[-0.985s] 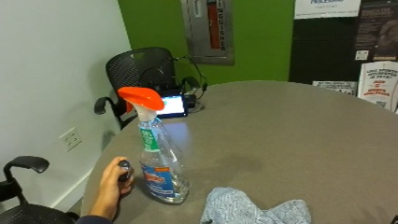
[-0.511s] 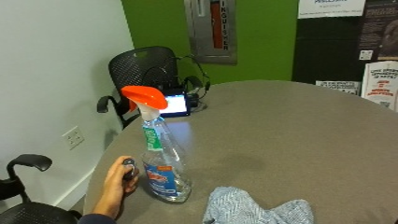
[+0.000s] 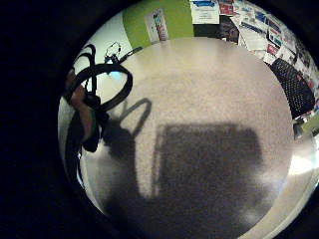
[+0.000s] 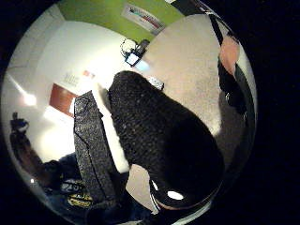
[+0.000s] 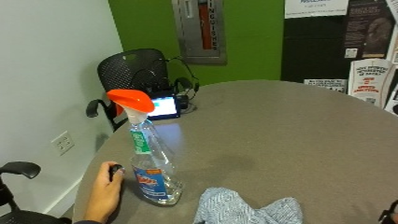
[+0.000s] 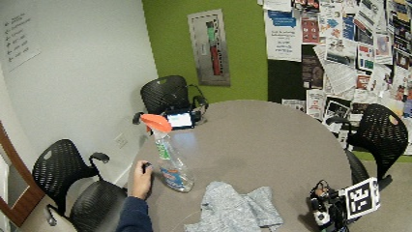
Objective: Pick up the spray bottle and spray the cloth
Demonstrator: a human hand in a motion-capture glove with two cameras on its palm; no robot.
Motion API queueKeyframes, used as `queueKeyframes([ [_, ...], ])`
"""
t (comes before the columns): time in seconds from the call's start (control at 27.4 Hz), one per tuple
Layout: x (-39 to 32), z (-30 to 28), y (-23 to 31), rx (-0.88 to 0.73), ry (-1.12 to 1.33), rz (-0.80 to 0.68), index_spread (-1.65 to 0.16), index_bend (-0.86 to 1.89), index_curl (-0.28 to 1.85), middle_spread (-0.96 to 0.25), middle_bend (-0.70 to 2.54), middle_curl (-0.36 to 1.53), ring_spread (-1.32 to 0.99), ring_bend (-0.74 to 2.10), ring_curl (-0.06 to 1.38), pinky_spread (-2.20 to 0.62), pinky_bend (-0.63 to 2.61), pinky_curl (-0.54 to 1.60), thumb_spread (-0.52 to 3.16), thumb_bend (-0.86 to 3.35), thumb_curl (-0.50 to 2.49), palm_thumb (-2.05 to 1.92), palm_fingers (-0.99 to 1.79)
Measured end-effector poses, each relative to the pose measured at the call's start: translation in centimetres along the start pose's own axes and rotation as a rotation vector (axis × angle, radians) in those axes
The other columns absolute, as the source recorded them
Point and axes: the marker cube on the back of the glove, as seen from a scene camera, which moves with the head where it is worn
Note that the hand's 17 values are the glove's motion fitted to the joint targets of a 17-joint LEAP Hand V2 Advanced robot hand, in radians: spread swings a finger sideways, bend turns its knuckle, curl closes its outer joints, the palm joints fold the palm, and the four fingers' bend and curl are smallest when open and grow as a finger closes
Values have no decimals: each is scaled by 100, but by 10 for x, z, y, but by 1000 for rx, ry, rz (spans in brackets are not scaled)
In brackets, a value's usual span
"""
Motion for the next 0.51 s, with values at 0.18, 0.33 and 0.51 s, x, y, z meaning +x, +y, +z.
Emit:
queueKeyframes([
  [0.18, 0, 2, 1, -2, -18, 7, -20, 15, 39, -7, 43, 51, -14, 61, 48, -28, 58, 46, 126, -2, 21, 10, 125],
  [0.33, 2, 2, 2, -2, -22, 22, -20, 14, 39, -7, 44, 51, -14, 61, 47, -28, 58, 46, 125, -2, 21, 9, 125],
  [0.51, 3, -2, 3, 8, -18, 13, -20, 14, 39, -7, 44, 51, -14, 61, 47, -28, 59, 46, 125, -2, 21, 8, 125],
])
